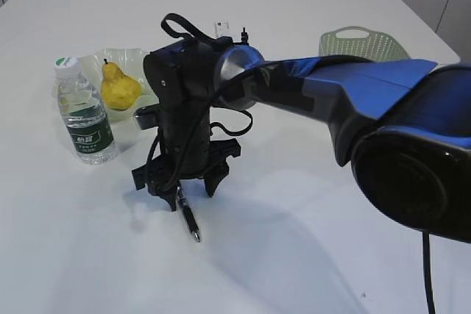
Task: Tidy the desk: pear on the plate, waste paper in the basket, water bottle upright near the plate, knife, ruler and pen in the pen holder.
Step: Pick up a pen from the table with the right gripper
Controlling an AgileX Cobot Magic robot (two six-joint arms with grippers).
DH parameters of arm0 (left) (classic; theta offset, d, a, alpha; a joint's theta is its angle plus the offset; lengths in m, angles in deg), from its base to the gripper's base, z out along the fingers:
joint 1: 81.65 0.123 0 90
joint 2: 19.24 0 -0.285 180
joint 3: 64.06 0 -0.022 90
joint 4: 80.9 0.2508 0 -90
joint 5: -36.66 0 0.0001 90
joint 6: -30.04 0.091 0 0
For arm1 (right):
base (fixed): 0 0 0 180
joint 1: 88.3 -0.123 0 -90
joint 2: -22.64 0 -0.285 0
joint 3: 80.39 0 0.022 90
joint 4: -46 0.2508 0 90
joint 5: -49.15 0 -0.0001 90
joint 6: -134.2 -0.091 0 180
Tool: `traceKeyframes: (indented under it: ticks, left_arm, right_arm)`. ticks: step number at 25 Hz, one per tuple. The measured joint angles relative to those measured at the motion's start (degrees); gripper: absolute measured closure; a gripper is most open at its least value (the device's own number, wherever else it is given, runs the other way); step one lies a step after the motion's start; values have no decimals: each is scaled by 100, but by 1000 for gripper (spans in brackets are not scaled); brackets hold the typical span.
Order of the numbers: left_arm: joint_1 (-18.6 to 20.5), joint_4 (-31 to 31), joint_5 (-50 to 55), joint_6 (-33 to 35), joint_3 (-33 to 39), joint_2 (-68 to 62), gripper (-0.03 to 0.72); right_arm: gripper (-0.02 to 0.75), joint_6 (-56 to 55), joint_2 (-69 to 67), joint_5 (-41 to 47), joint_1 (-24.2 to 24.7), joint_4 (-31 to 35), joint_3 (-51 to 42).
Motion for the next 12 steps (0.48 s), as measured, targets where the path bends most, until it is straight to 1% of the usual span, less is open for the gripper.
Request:
traceKeyframes:
  ticks: [12]
  left_arm:
    - [0,0,0,0,0,0,414]
  right_arm:
    - [221,12,-1,-11,0,-46,7]
